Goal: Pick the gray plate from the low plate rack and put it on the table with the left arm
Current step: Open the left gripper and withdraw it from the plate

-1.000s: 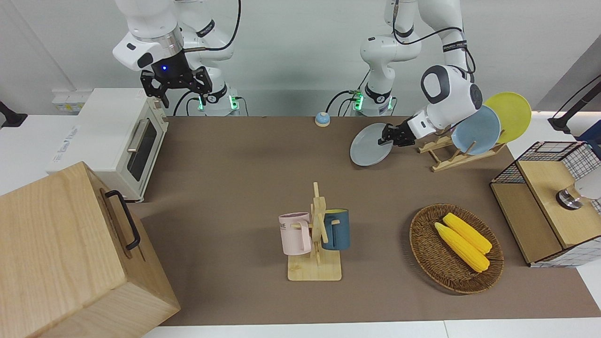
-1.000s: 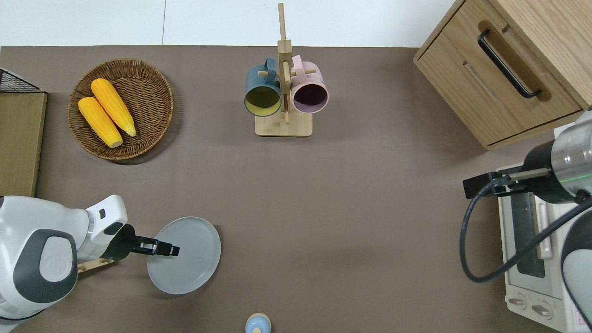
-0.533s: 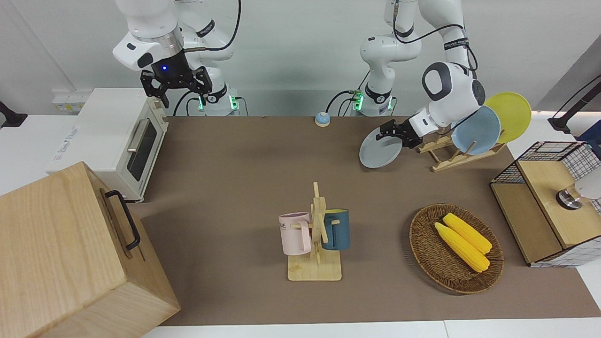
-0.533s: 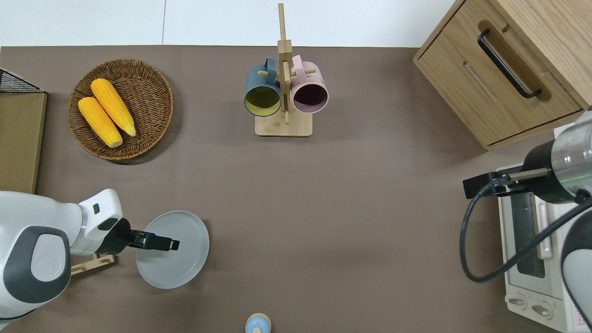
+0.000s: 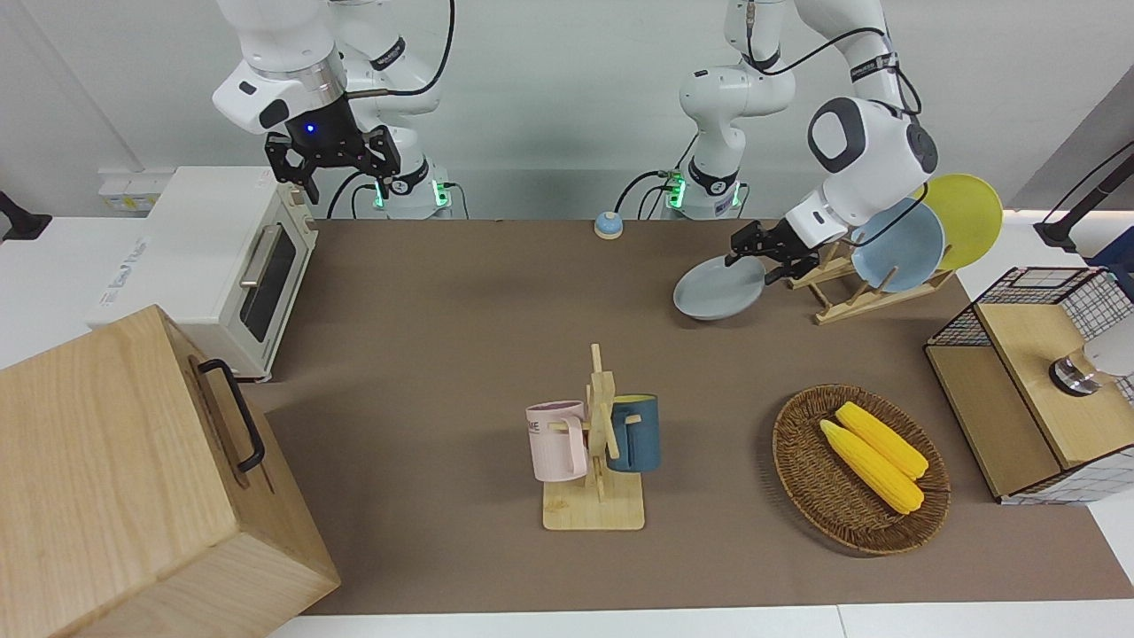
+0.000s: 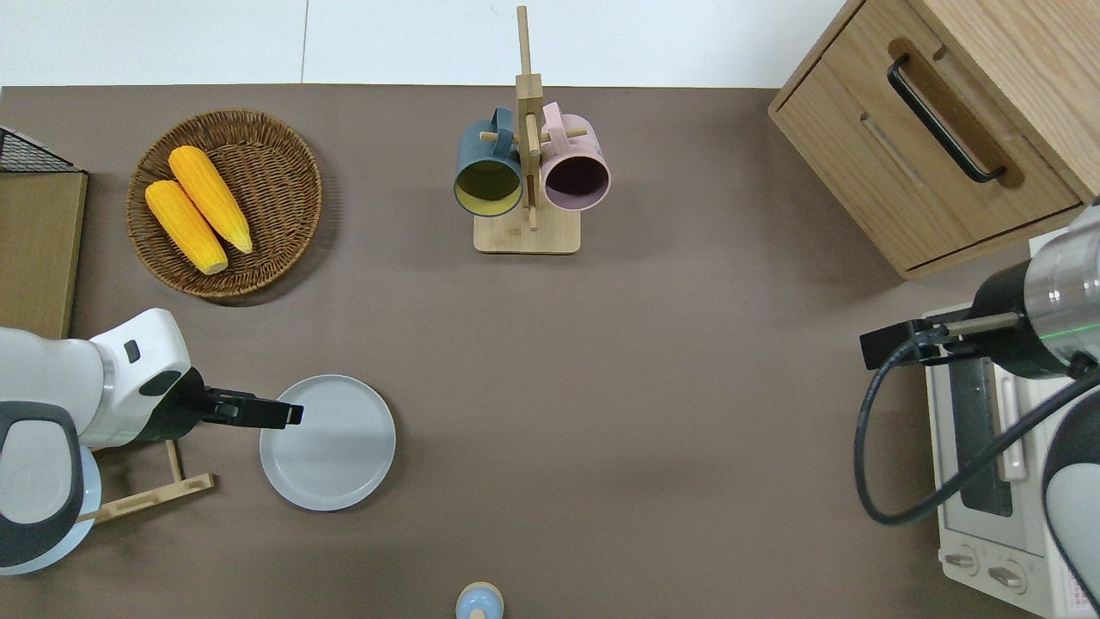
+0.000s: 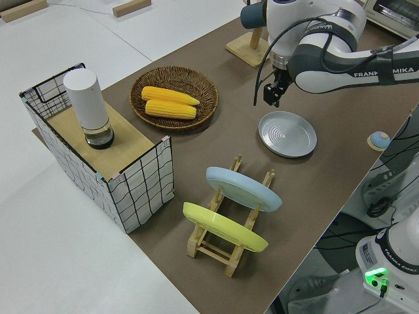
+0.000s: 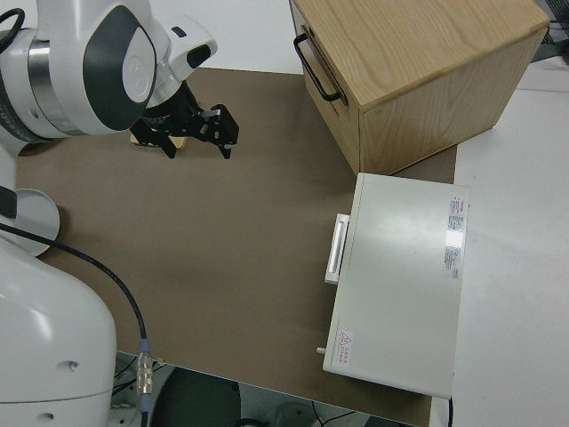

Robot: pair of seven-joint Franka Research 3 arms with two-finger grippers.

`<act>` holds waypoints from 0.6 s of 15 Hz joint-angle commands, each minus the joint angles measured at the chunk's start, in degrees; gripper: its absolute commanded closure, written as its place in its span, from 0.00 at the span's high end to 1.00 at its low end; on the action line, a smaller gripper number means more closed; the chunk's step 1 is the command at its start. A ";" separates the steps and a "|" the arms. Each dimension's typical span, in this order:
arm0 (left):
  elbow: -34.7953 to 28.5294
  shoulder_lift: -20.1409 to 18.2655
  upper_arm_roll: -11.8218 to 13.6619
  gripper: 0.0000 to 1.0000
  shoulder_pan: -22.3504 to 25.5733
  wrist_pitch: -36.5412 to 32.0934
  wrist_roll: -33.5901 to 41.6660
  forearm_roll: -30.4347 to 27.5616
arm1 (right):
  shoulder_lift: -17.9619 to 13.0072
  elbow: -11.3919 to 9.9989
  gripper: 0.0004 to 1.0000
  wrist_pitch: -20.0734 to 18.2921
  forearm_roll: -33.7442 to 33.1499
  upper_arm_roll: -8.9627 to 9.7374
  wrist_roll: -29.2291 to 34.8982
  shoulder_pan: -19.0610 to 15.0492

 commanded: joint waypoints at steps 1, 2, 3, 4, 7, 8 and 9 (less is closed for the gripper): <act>3.14 -0.33 0.28 0.99 -0.67 -1.80 -1.48 4.41 | -0.14 0.35 0.99 -0.75 0.59 0.32 -0.08 -0.56; 4.36 -0.68 0.36 0.99 -0.67 -2.85 -1.39 5.82 | -0.14 0.35 0.99 -0.75 0.59 0.32 -0.08 -0.56; 5.86 -0.85 0.45 0.99 -0.59 -4.25 -1.39 7.14 | -0.14 0.35 0.99 -0.75 0.59 0.32 -0.08 -0.56; 8.57 -0.94 0.63 0.99 -0.06 -6.96 -1.56 8.80 | -0.14 0.35 0.99 -0.75 0.59 0.32 -0.08 -0.56; 14.46 -1.12 1.50 0.99 0.56 -12.60 -4.89 10.05 | -0.14 0.35 0.99 -0.75 0.59 0.32 0.01 -0.56; 16.40 -1.12 1.77 0.99 0.56 -13.84 -5.86 11.18 | -0.14 0.35 0.99 -0.75 0.59 0.24 -0.08 -0.56; 18.16 -1.03 1.77 0.99 0.56 -15.24 -6.39 12.41 | -0.14 0.35 0.99 -0.75 0.59 0.32 -0.08 -0.56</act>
